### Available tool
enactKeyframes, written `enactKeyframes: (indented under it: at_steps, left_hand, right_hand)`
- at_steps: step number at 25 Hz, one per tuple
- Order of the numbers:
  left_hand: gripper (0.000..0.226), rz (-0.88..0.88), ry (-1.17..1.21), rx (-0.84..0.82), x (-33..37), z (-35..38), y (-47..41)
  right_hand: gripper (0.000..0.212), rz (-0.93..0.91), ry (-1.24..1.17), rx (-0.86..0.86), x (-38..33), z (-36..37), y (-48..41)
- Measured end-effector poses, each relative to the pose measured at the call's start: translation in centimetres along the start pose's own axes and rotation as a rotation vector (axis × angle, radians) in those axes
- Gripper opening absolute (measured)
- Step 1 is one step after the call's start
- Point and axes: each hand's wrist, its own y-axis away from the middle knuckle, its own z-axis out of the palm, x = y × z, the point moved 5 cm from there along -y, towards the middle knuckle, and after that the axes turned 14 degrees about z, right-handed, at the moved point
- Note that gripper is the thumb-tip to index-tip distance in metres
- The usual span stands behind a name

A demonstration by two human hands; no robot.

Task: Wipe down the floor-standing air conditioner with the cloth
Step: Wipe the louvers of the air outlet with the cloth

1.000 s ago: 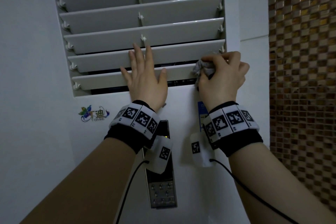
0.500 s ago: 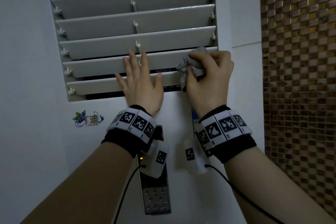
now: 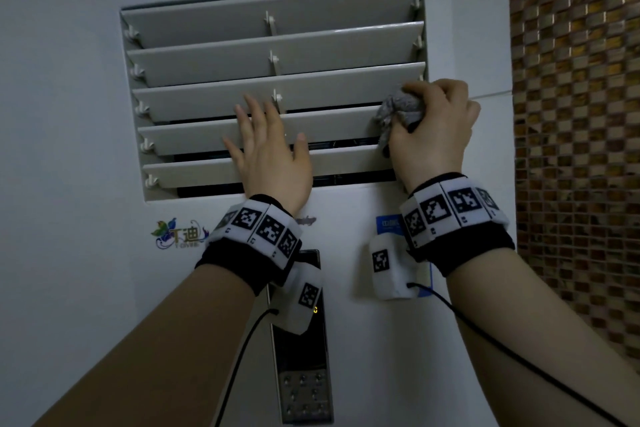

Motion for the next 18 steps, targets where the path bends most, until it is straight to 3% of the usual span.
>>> enactKeyframes:
  at_steps: [5,9,13,18]
  left_hand:
    - [0.064,0.014,0.002,-0.012,0.1,0.1,-0.3]
    - [0.064,0.023,-0.024,0.001,-0.1,0.2,-0.3]
    - [0.065,0.015,-0.055,-0.001,-0.2,0.6,-0.2]
    - [0.063,-0.032,-0.105,0.019,-1.0,0.9,0.2]
  right_hand:
    - [0.033,-0.071,0.088,-0.057,-1.1,1.0,0.5]
    - [0.037,0.032,0.149,0.046,-0.4,0.1,0.0]
    - [0.034,-0.098,0.185,-0.046,-1.6,1.4,0.9]
    - [0.035,0.017,0.144,0.047,-0.5,0.6,0.4]
